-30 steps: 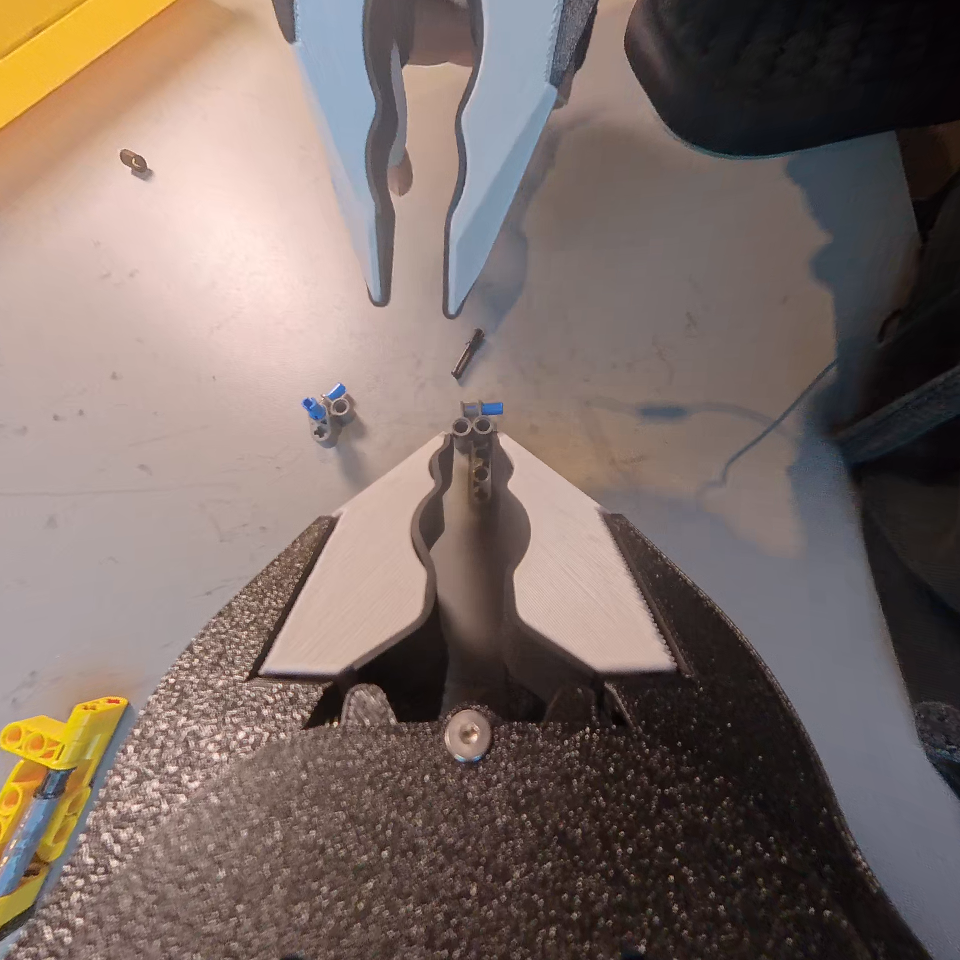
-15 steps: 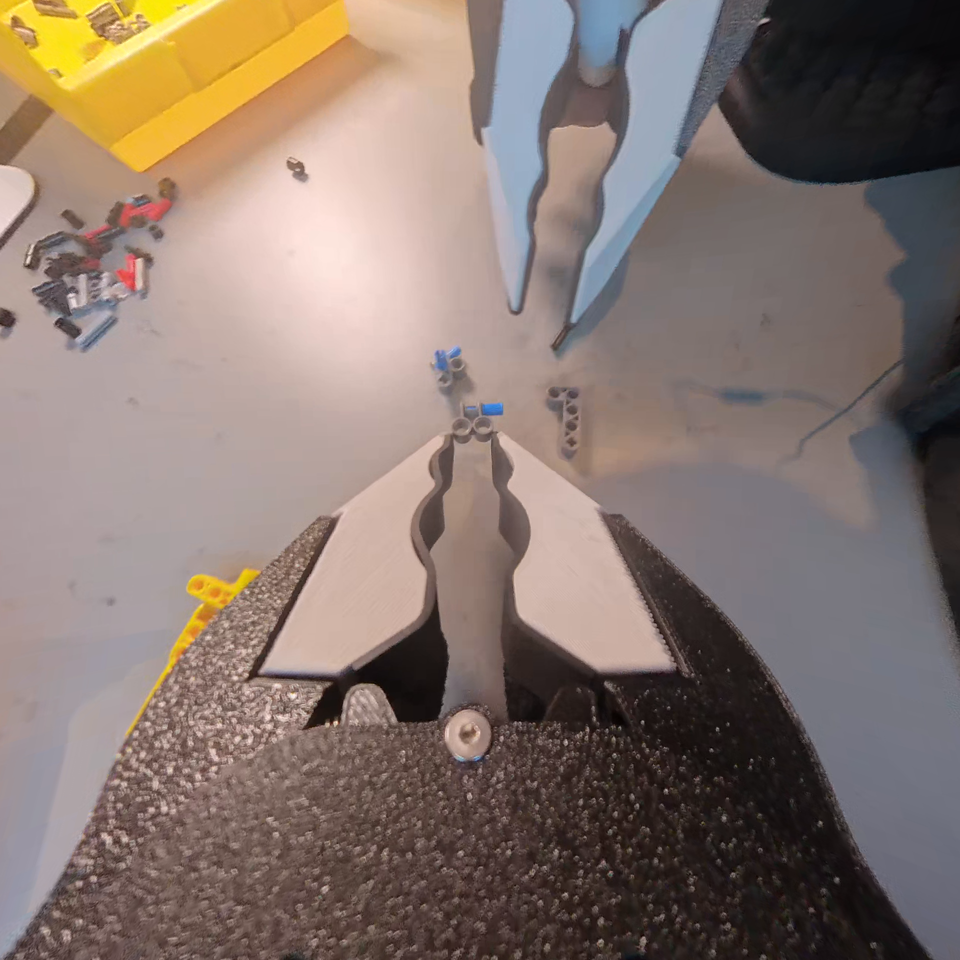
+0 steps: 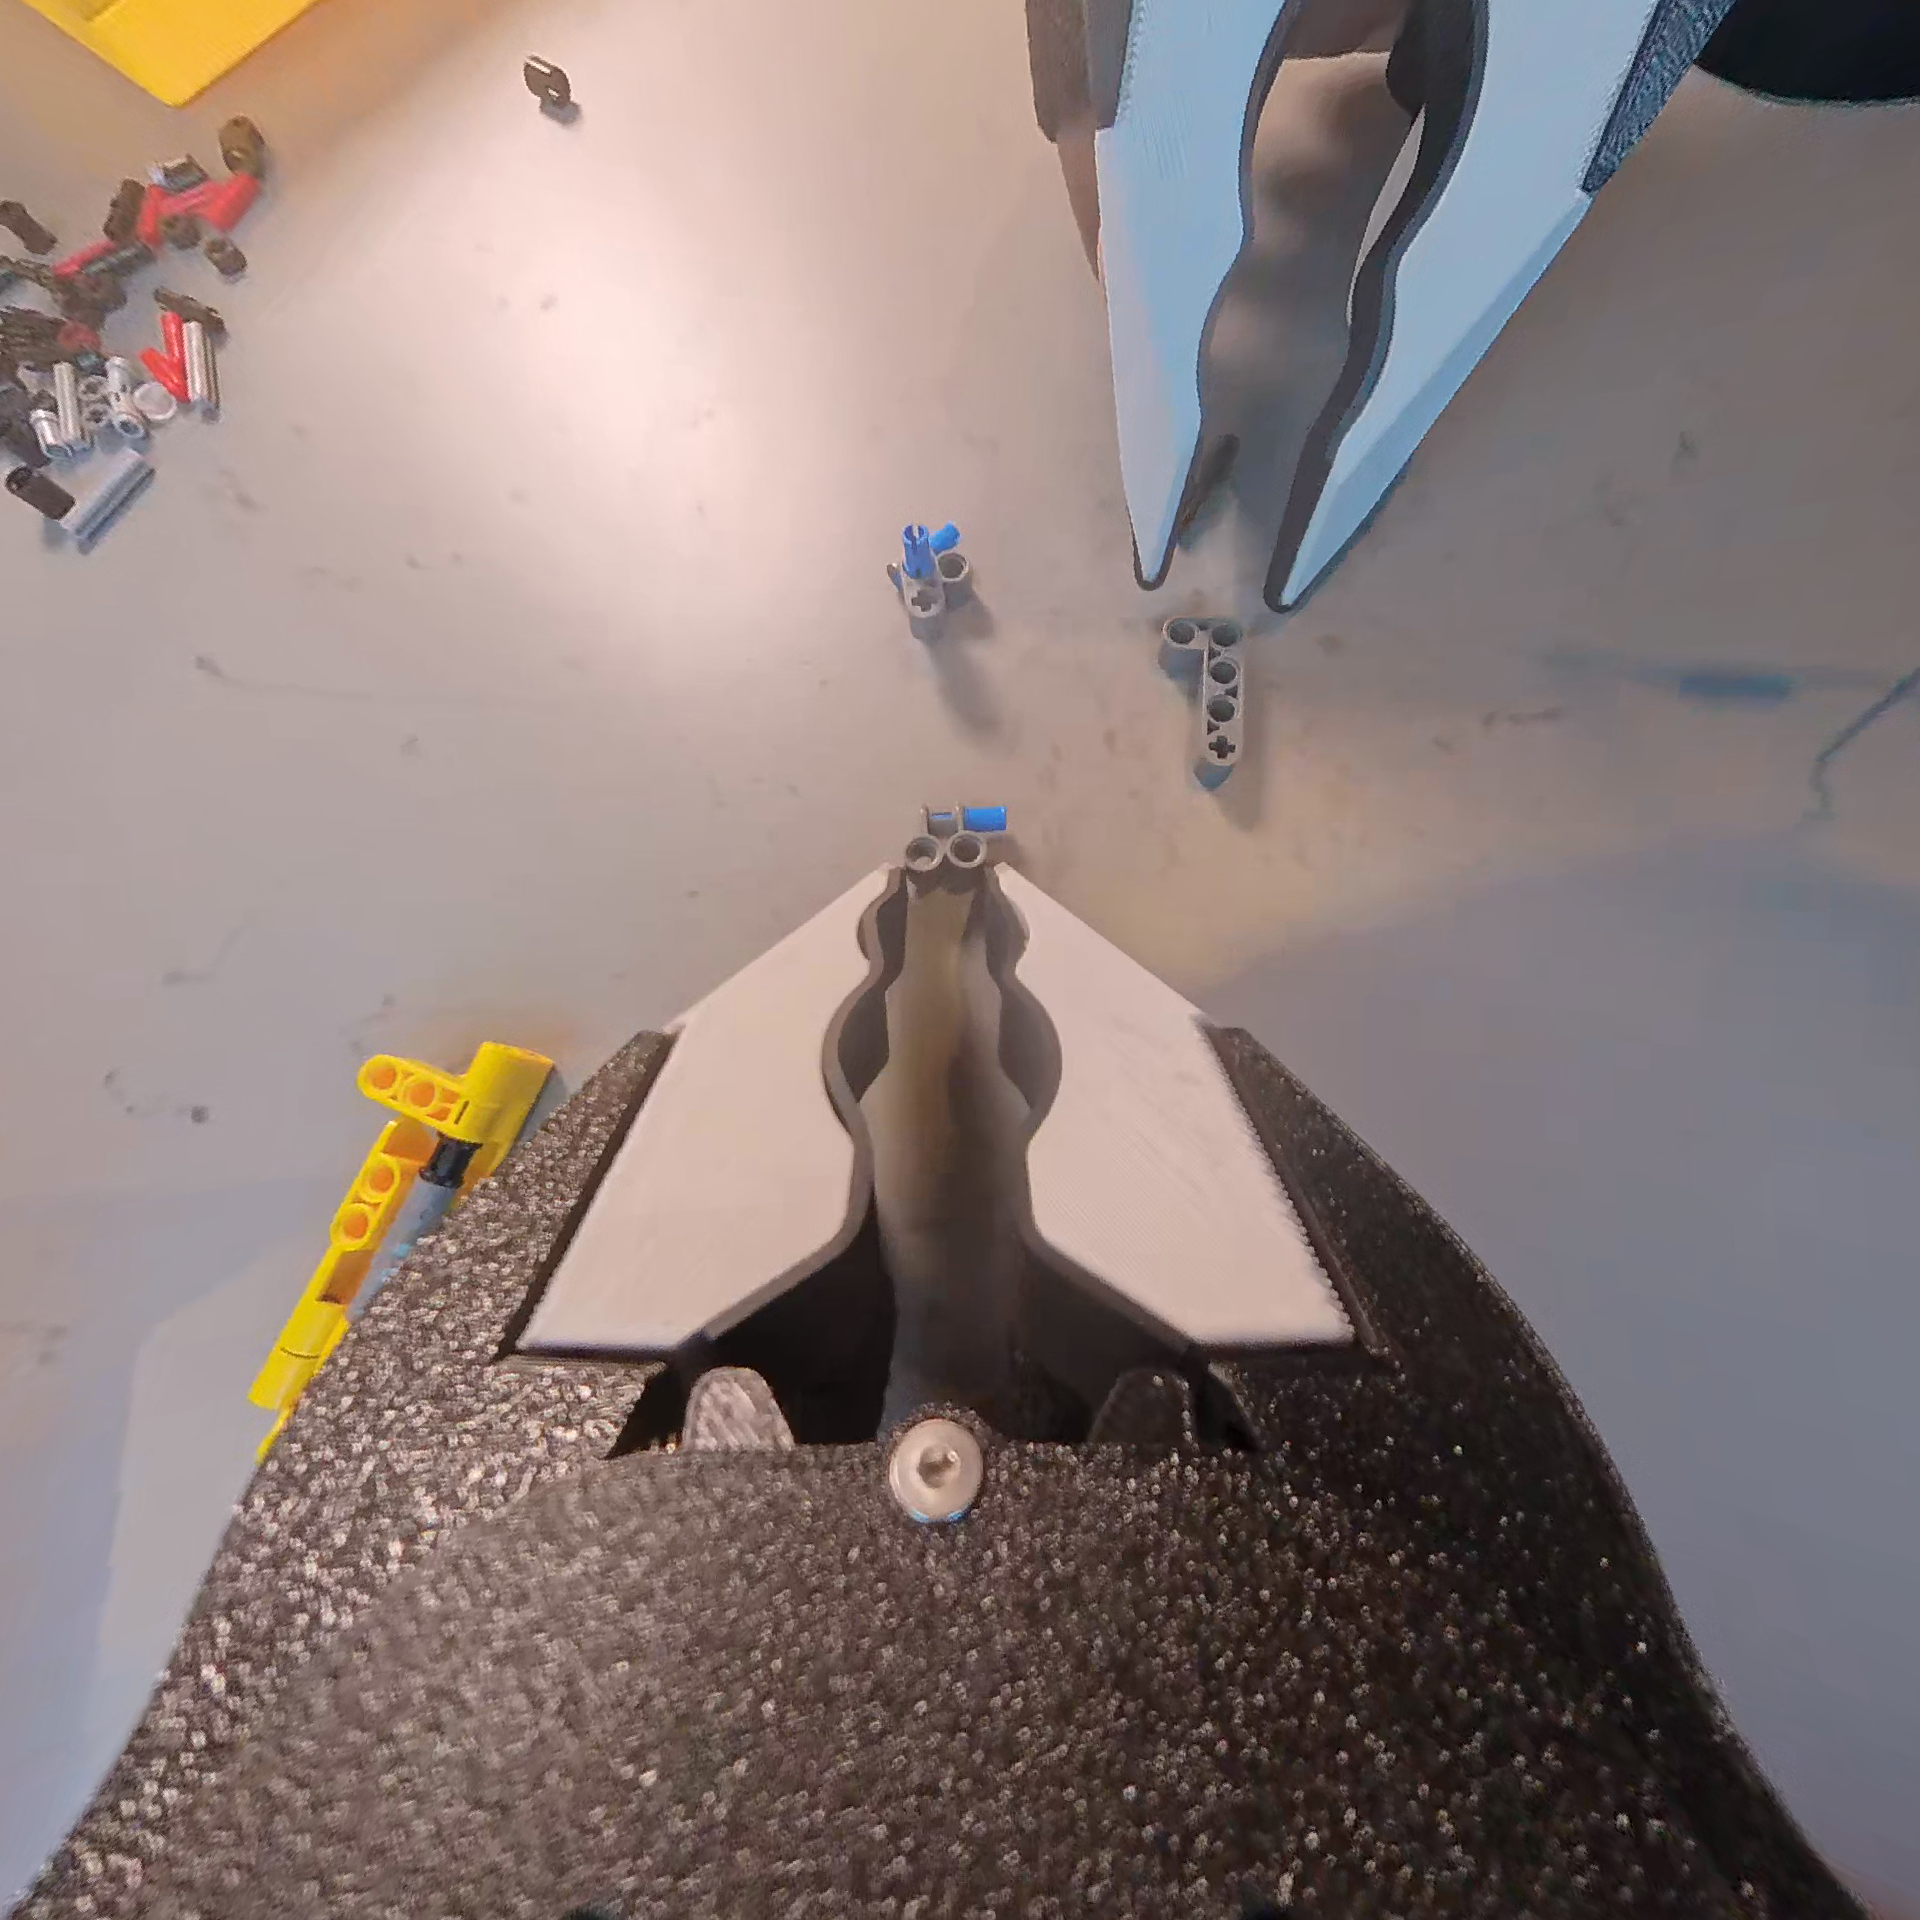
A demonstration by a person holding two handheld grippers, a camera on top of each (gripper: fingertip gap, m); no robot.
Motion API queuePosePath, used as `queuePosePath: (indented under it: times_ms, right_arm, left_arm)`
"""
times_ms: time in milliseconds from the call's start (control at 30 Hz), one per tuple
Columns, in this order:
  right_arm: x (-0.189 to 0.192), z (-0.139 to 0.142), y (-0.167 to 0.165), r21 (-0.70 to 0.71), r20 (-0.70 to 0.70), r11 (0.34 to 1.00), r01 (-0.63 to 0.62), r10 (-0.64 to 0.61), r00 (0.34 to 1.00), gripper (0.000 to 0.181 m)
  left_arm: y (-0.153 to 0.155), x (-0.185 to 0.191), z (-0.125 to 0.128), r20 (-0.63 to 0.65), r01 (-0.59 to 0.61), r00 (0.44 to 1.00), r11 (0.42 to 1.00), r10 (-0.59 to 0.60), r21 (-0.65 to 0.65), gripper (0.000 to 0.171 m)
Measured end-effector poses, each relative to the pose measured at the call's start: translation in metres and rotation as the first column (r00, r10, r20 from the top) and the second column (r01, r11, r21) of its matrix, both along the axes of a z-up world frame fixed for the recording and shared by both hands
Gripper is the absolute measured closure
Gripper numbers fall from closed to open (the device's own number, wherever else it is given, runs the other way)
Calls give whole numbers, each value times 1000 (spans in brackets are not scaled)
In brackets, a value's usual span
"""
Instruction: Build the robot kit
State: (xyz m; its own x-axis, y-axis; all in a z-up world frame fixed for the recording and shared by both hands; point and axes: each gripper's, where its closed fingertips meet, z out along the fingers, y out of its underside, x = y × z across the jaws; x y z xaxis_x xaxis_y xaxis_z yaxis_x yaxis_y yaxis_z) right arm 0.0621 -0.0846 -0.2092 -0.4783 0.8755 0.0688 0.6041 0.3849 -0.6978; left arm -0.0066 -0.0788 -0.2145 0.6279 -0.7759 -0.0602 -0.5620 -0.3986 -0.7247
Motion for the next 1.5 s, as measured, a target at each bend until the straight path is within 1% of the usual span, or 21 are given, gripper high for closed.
queuePosePath:
  times_ms: [267, 333, 433, 500, 533, 600, 667, 733, 767, 833, 933, 1000, 1067, 1100, 1167, 1200, 1233, 1300, 1333, 1400, 1500]
  right_arm:
    - [-10, -3, -4, 18, 13, 1000, 11, -11, 1000, 159]
    - [-11, -2, -5, 15, 11, 1000, 3, -3, 1000, 166]
    - [-10, 0, -4, 32, -9, 999, -6, 7, 1000, 166]
    - [-11, 6, -3, 23, -49, 1000, -7, 8, 999, 166]
    - [-12, 12, -2, 10, -80, 1000, -2, 3, 997, 166]
    - [-18, 32, 1, -25, -203, 1000, 4, -9, 979, 166]
    - [-23, 60, 0, -92, -342, 996, 0, -31, 939, 166]
    - [-28, 85, 2, -158, -460, 987, 9, -81, 884, 166]
    - [-29, 94, 3, -181, -497, 983, 11, -101, 862, 166]
    - [-29, 105, 3, -207, -537, 978, 11, -123, 835, 166]
    - [-30, 103, 1, -223, -528, 975, 10, -129, 840, 166]
    - [-32, 98, 0, -223, -507, 975, 21, -134, 852, 166]
    - [-34, 86, 0, -221, -444, 974, 45, -142, 885, 166]
    - [-35, 76, 2, -192, -401, 979, 64, -138, 905, 166]
    - [-30, 59, 5, -74, -334, 995, 74, -94, 938, 159]
    - [-28, 59, 6, -47, -336, 997, 66, -78, 939, 159]
    - [-25, 63, 4, -59, -339, 997, 45, -62, 939, 159]
    - [-22, 69, -3, -96, -337, 995, 6, -38, 941, 161]
    - [-22, 67, -5, -84, -329, 997, 1, -28, 944, 165]
    - [-21, 53, -12, -45, -288, 999, -29, 15, 958, 168]
    - [-19, 35, -19, -55, -221, 997, -57, 44, 974, 171]
  left_arm:
    - [-1, -1, 0, -6, 5, 1000, 1000, -5, -2, 158]
    - [-2, -2, 0, -9, 6, 1000, 1000, -6, -3, 156]
    - [-2, -4, 3, 3, 7, 1000, 1000, -7, -4, 151]
    - [-3, -5, 8, 33, 6, 999, 1000, -6, -1, 149]
    - [-3, -4, 14, 63, 12, 998, 1000, -12, 5, 147]
    - [-7, 6, 33, 186, 44, 981, 999, -48, 28, 147]
    - [-10, 24, 61, 344, 74, 934, 994, -98, 81, 148]
    - [-16, 41, 87, 471, 101, 868, 986, -154, 136, 151]
    - [-18, 46, 95, 496, 98, 852, 982, -168, 163, 153]
    - [-12, 48, 107, 504, 38, 850, 972, -154, 231, 159]
    - [-9, 49, 112, 487, 1, 862, 962, -140, 274, 164]
    - [-8, 49, 109, 444, -4, 886, 957, -131, 290, 164]
    - [-6, 47, 96, 353, 5, 929, 960, -108, 280, 165]
    - [-4, 47, 87, 286, 12, 954, 961, -94, 277, 165]
    - [-3, 44, 65, 128, 37, 989, 969, -71, 245, 165]
    - [-4, 43, 54, 63, 49, 996, 975, -64, 219, 165]
    - [-7, 45, 44, 23, 64, 997, 980, -70, 188, 165]
    - [-12, 50, 31, -16, 91, 996, 988, -90, 122, 165]
    - [-13, 52, 26, -33, 102, 995, 990, -99, 101, 165]
    - [-17, 56, 18, -64, 122, 991, 991, -118, 62, 166]
    - [-20, 62, 11, -83, 142, 987, 989, -139, 33, 166]
